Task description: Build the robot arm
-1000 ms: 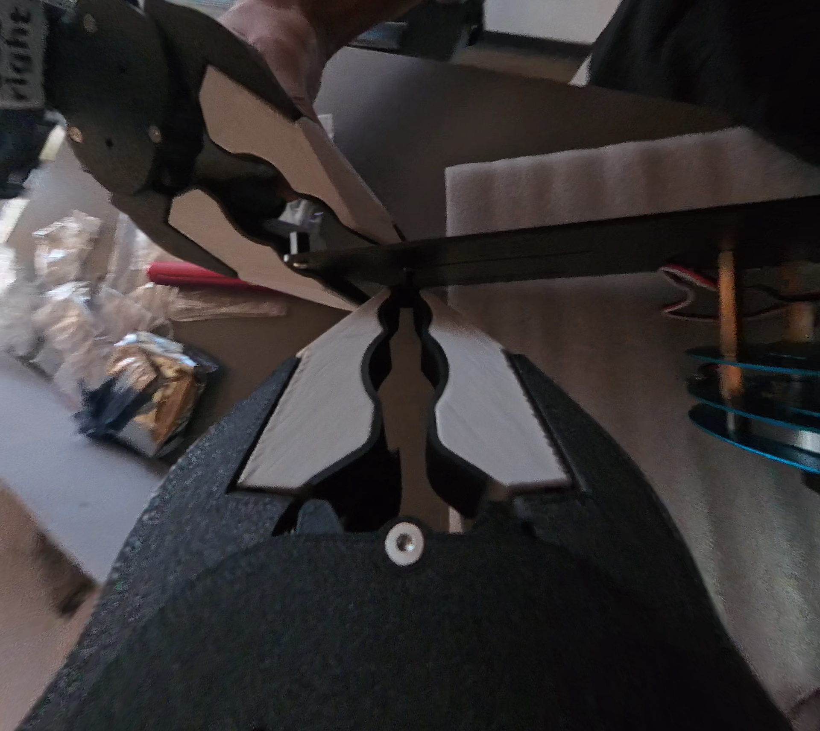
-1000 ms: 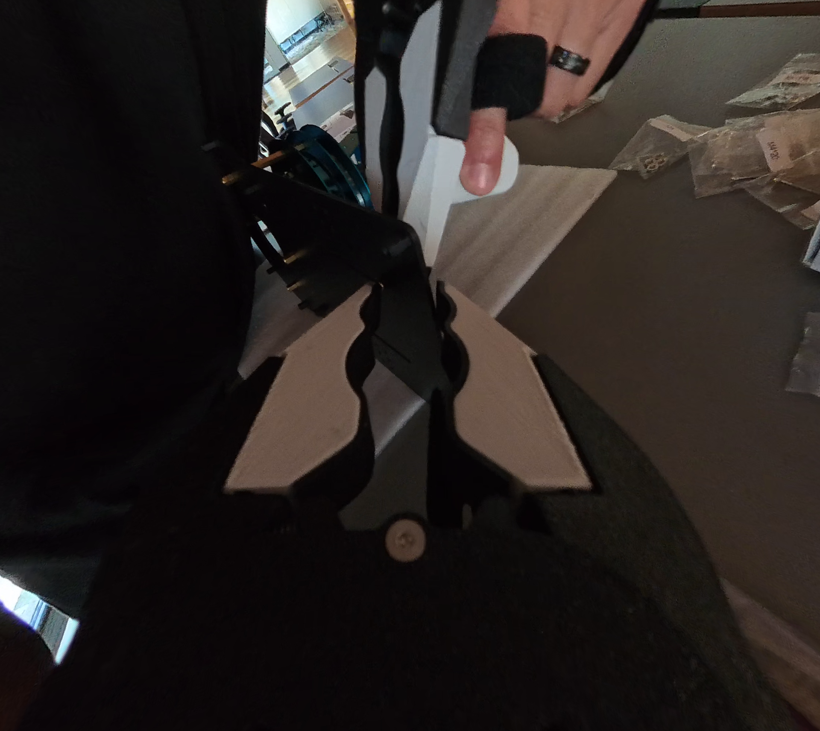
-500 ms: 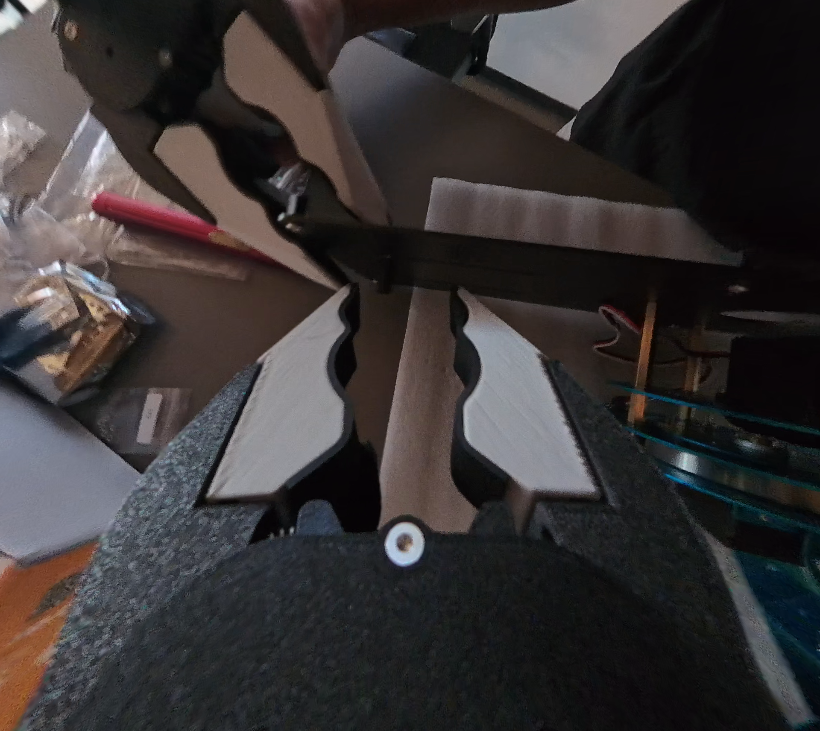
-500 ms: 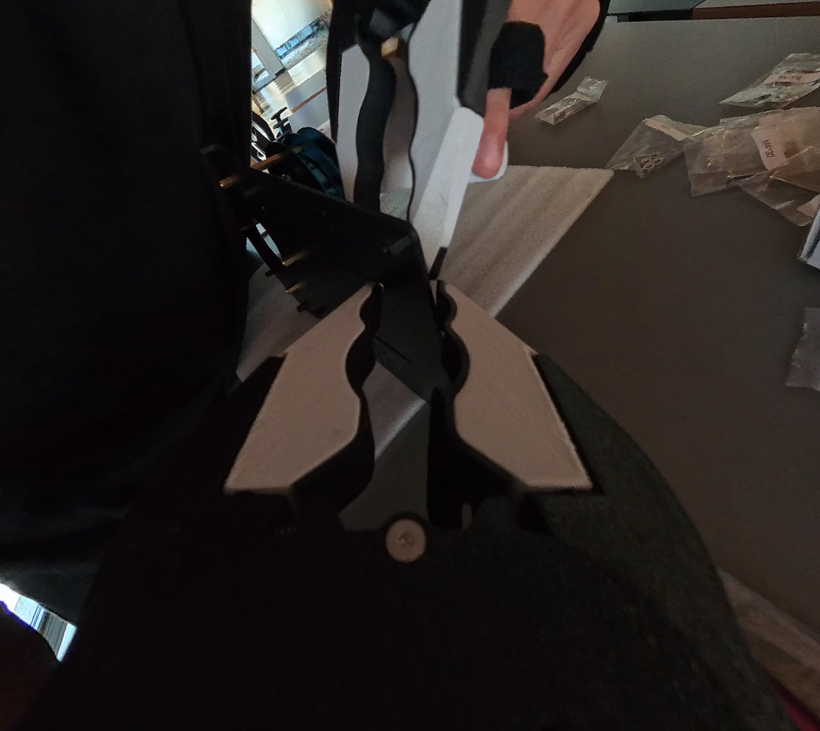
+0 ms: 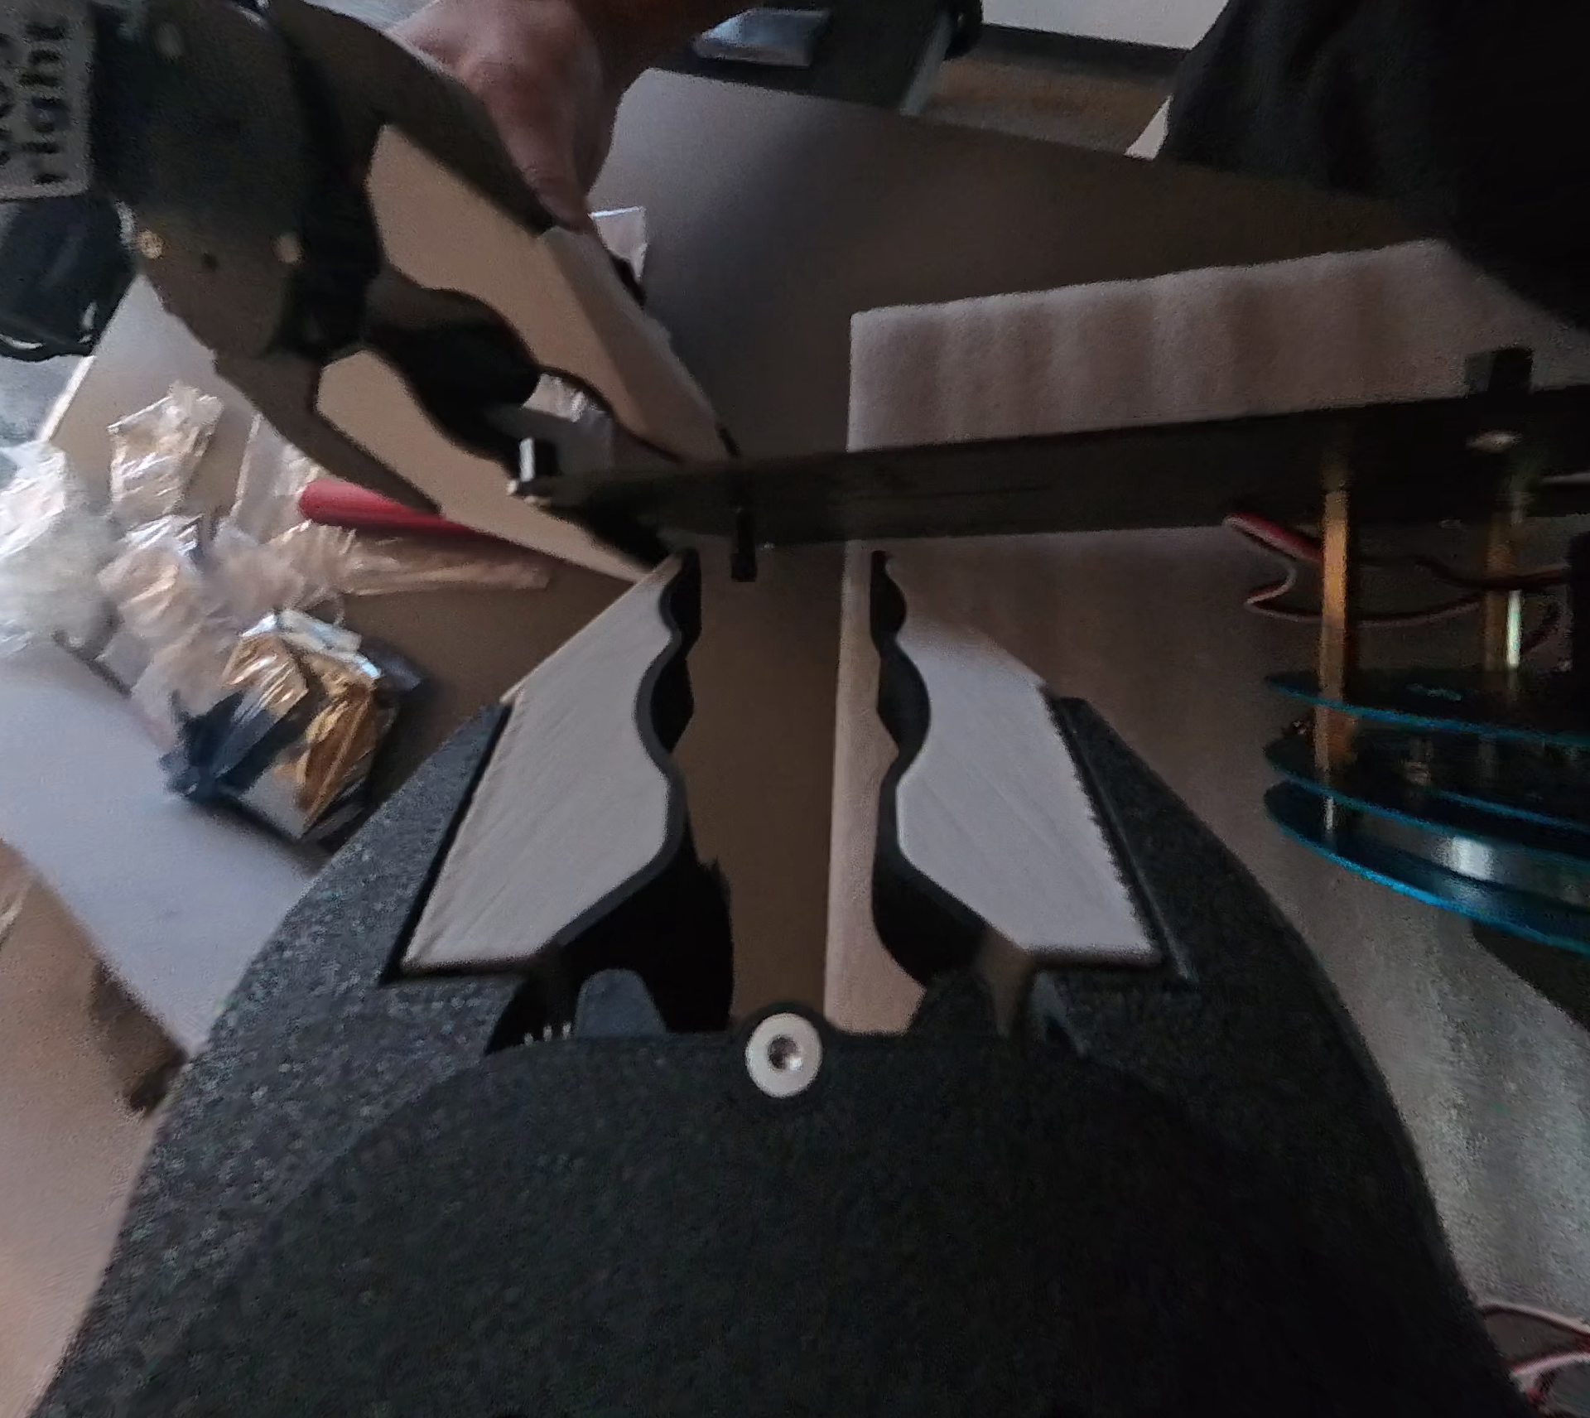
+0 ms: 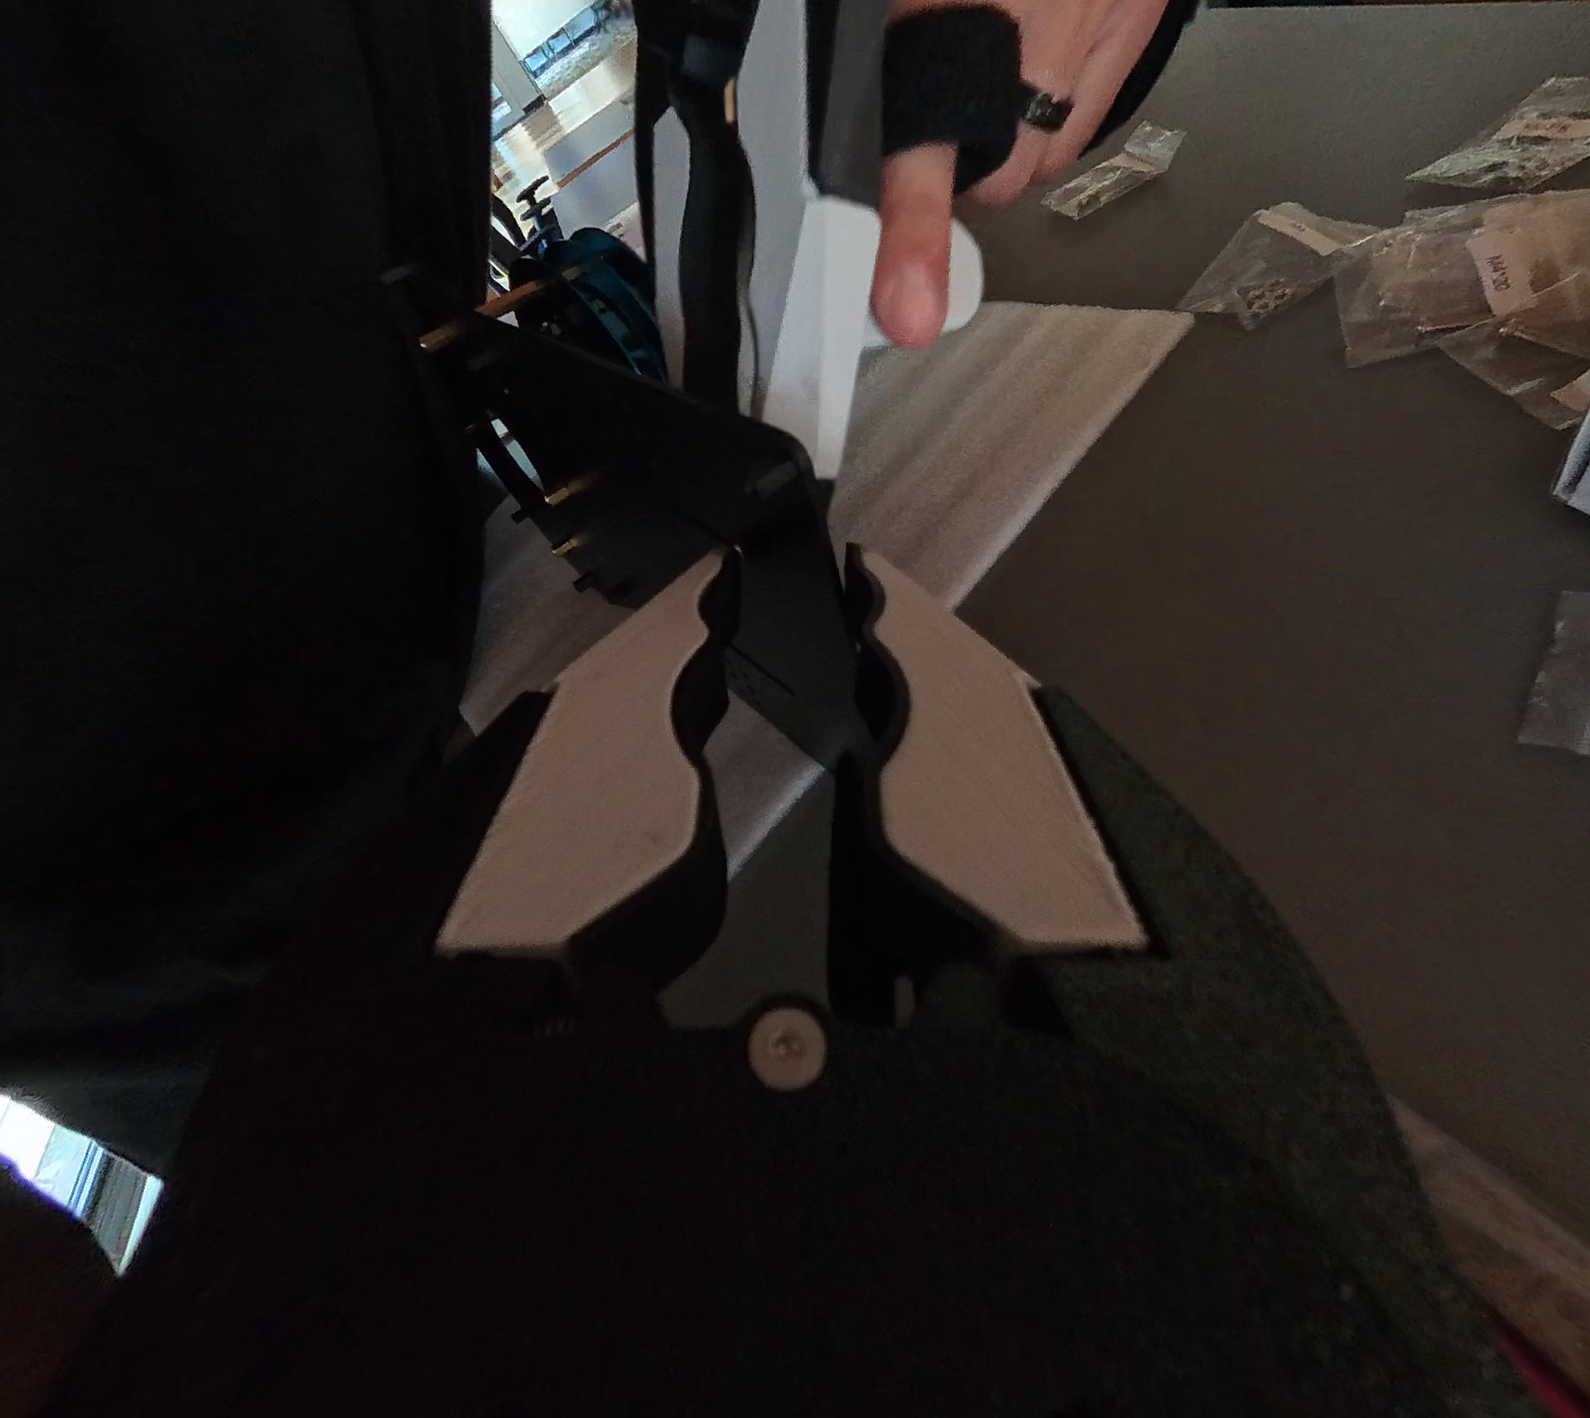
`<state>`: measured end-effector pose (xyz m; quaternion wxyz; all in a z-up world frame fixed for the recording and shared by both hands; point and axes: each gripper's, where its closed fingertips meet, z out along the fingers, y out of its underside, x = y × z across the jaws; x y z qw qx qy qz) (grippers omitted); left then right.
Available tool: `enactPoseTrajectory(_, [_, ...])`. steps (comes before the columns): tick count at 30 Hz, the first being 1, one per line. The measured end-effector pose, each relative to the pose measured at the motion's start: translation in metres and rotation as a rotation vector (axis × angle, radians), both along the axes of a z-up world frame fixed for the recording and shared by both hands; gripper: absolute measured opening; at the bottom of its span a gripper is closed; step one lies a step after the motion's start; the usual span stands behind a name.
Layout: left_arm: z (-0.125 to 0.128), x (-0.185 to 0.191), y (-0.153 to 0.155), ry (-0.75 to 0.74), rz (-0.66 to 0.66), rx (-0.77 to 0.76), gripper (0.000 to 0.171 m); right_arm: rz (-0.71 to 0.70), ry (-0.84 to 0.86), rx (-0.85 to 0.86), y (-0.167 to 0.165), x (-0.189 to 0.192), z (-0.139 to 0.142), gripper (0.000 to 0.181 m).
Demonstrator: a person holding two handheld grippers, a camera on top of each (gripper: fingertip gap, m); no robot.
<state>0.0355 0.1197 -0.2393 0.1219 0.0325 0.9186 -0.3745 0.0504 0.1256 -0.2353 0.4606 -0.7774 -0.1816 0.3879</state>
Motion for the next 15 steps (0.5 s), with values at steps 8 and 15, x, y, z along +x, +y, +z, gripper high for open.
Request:
enactPoseTrajectory(8, [0.017, -0.004, 0.004, -0.019, 0.004, -0.071, 0.019, -0.003, -0.005, 0.005, 0.000, 0.000, 0.000, 0.023])
enactPoseTrajectory(15, [-0.006, -0.004, -0.004, -0.053, 0.003, 0.011, 0.038, 0.001, -0.013, -0.003, 0.000, 0.000, 0.000, 0.024])
